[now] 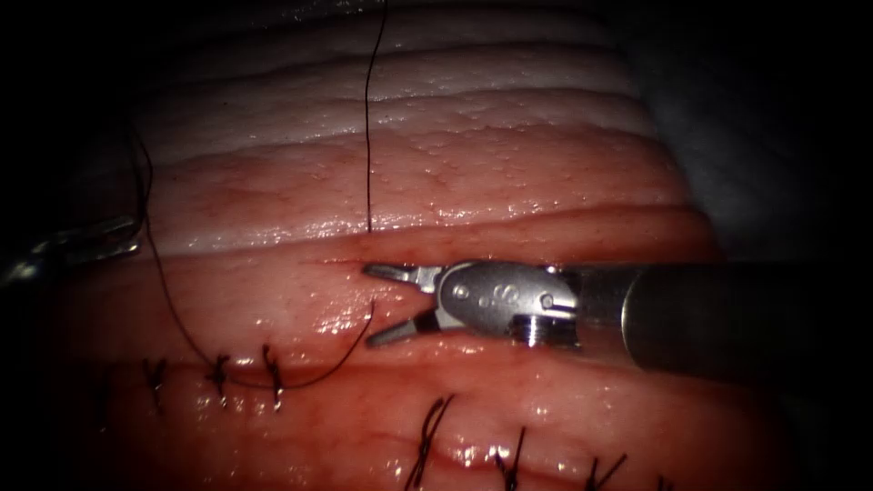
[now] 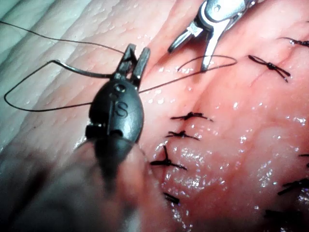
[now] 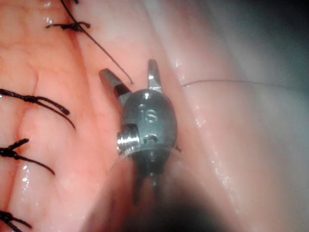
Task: Wound Closure
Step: Grasp thread with right hand proximal to wound and pull distally until a short tail is left
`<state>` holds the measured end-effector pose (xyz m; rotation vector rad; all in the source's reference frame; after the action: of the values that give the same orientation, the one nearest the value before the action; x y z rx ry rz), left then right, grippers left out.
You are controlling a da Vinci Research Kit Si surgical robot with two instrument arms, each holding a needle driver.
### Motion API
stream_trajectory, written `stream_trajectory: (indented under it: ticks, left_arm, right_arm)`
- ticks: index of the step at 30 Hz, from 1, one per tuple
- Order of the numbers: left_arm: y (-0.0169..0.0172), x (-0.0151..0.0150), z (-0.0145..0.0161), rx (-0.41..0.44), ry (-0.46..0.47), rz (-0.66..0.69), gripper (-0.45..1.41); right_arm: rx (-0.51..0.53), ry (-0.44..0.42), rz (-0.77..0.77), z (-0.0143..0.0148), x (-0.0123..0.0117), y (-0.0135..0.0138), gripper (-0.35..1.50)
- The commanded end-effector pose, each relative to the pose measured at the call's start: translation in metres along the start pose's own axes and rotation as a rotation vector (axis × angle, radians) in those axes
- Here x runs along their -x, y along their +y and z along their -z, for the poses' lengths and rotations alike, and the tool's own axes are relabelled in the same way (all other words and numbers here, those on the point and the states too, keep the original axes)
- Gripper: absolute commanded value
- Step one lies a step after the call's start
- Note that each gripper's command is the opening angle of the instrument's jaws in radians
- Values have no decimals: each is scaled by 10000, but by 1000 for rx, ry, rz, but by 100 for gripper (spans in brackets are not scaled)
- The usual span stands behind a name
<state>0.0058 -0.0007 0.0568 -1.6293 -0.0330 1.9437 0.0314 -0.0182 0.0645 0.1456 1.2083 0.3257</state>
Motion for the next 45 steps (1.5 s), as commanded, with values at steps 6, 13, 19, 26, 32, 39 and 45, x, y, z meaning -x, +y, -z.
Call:
stream_trajectory:
  ticks: [6, 13, 19, 26, 32, 39, 45]
  left_arm:
    - [1, 4, -8, 7, 7, -1, -45]
    - [-5, 9, -12, 9, 9, -1, -45]
    - [-15, 18, -15, 14, 4, -4, -45]
    - [-19, 22, -18, 18, -9, -8, -45]
    - [-19, 21, -21, 24, -25, -8, -45]
    - [-26, 23, -19, 32, -28, 4, -45]
    - [-35, 30, -19, 33, -32, 13, -45]
  right_arm:
    - [23, -26, -4, -3, -3, -1, -35]
    - [-30, -59, 2, 16, -17, -27, -35]
    - [-83, -108, 15, 43, -45, -84, -35]
    - [-173, -157, 45, 54, -97, -165, -35]
    - [-189, -160, 75, 33, -122, -208, -35]
    - [-146, -109, 103, 18, -117, -187, 46]
    - [-62, -36, 144, 35, -94, -126, 118]
